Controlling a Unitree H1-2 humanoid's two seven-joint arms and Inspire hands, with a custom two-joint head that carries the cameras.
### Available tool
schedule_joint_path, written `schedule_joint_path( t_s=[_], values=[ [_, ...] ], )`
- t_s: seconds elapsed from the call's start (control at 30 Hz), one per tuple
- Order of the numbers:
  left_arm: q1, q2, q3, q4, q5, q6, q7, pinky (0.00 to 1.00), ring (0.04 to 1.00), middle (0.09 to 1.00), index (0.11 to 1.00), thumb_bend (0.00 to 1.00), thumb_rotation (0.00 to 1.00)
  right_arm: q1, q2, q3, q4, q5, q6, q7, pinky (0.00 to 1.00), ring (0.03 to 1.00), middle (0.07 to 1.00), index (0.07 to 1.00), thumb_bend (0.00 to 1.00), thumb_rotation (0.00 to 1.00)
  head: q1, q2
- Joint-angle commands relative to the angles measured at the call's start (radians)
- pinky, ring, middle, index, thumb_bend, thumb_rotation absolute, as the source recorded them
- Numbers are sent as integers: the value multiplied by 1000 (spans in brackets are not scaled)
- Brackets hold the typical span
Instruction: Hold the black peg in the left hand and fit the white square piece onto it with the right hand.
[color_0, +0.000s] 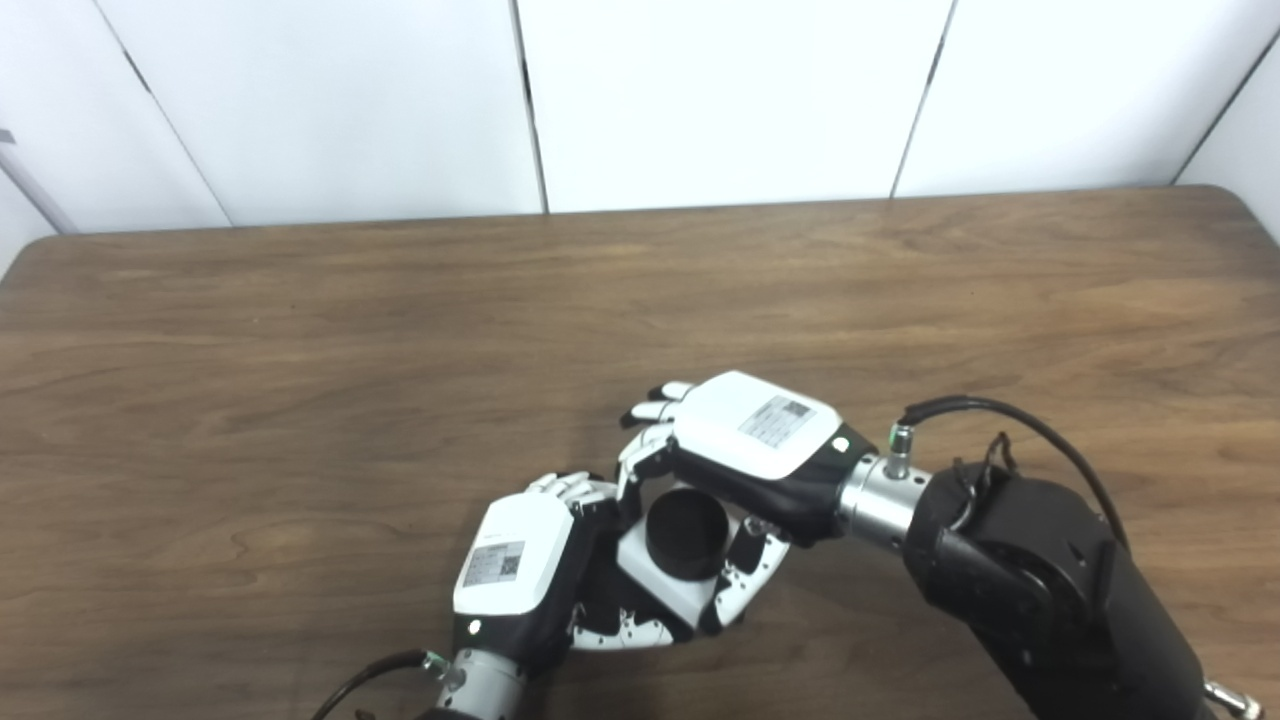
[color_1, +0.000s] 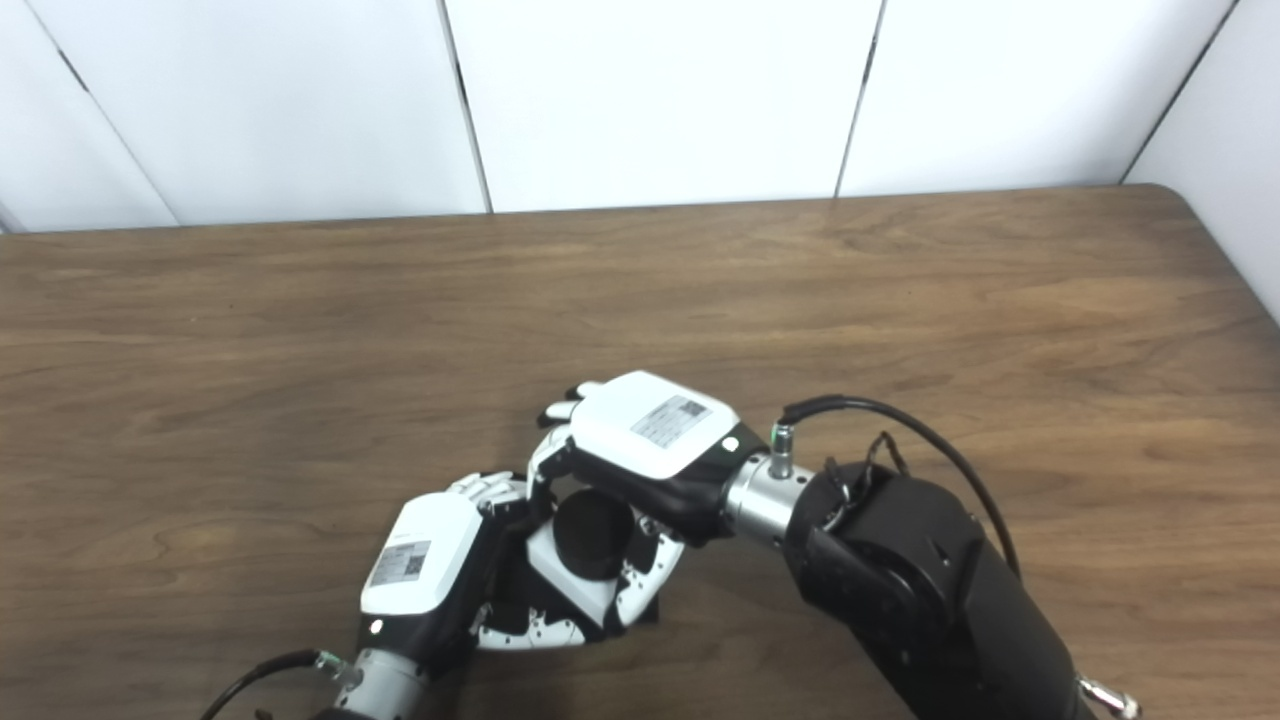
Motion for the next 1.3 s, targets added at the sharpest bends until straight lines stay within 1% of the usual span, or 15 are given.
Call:
schedule_joint_path(
  t_s=[0.0, 0.03, 0.07, 0.1, 0.17, 0.3, 0.43, 0.57, 0.77, 0.87, 1.03, 1.1, 1.13, 1.2, 1.27],
  values=[
    [2, -25, -17, 1, 18, 6, -35, 838, 794, 739, 489, 523, 75, -27, 8, -13, -39, -3, -9, 8, 974, 927, 795, 653, 1000, 327, 3, 1],
    [-1, -24, -18, -2, 27, 12, -48, 840, 797, 754, 558, 757, 189, -29, 10, -17, -41, -6, -5, 17, 980, 936, 805, 666, 1000, 353, 3, 1],
    [-3, -24, -18, -4, 32, 15, -58, 845, 804, 773, 632, 902, 277, -29, 11, -20, -43, -9, -3, 23, 991, 948, 818, 680, 1000, 376, 3, 1],
    [-3, -23, -17, -4, 36, 15, -59, 847, 806, 779, 657, 951, 307, -31, 14, -25, -46, -12, 4, 32, 995, 953, 822, 685, 1000, 384, 3, 1],
    [-3, -20, -14, -2, 34, 8, -52, 847, 817, 809, 766, 989, 366, -32, 18, -38, -47, -11, 7, 38, 999, 957, 834, 702, 1000, 414, 7, 0],
    [-11, -19, 2, -21, 19, 31, -101, 879, 862, 873, 919, 1000, 448, -31, 28, -68, -45, -13, 9, 31, 1000, 953, 837, 711, 1000, 436, 6, -1],
    [-12, -25, 42, -43, -54, 33, -104, 887, 891, 931, 990, 1000, 466, -31, 28, -98, -44, -24, 13, 33, 1000, 958, 849, 711, 1000, 465, 13, -6],
    [-10, -28, 86, -69, -133, 34, -98, 877, 909, 956, 1000, 1000, 468, -32, 24, -126, -47, -17, 21, 41, 1000, 967, 852, 718, 1000, 485, 14, -8],
    [-6, -12, 135, -133, -199, 55, -134, 743, 904, 988, 1000, 1000, 512, -15, 23, -162, -49, 14, 28, 20, 1000, 962, 842, 713, 1000, 456, 20, -12],
    [9, -18, 164, -163, -255, 62, -140, 717, 904, 997, 1000, 1000, 500, -6, 27, -172, -50, 13, 37, 14, 999, 958, 840, 715, 1000, 451, 21, -13],
    [36, -11, 218, -209, -331, 52, -120, 699, 894, 978, 1000, 1000, 502, 13, 20, -224, -59, 70, 69, 3, 1000, 949, 849, 730, 1000, 442, 20, -15],
    [45, -6, 258, -235, -432, 58, -132, 764, 926, 991, 1000, 1000, 502, 22, 11, -256, -65, 114, 103, 11, 1000, 952, 861, 757, 995, 453, 20, -15],
    [50, -11, 284, -245, -504, 65, -132, 853, 957, 997, 1000, 1000, 475, 26, 5, -272, -66, 137, 119, 13, 1000, 947, 866, 775, 967, 472, 16, -16],
    [62, -22, 347, -251, -668, 63, -123, 953, 985, 1000, 1000, 1000, 422, 43, -8, -314, -69, 191, 162, 11, 1000, 946, 875, 800, 922, 527, 19, -18],
    [72, -27, 414, -240, -830, 45, -113, 986, 980, 995, 1000, 1000, 367, 74, -19, -367, -70, 261, 205, -6, 972, 934, 879, 820, 869, 714, 18, -18]
  ],
)
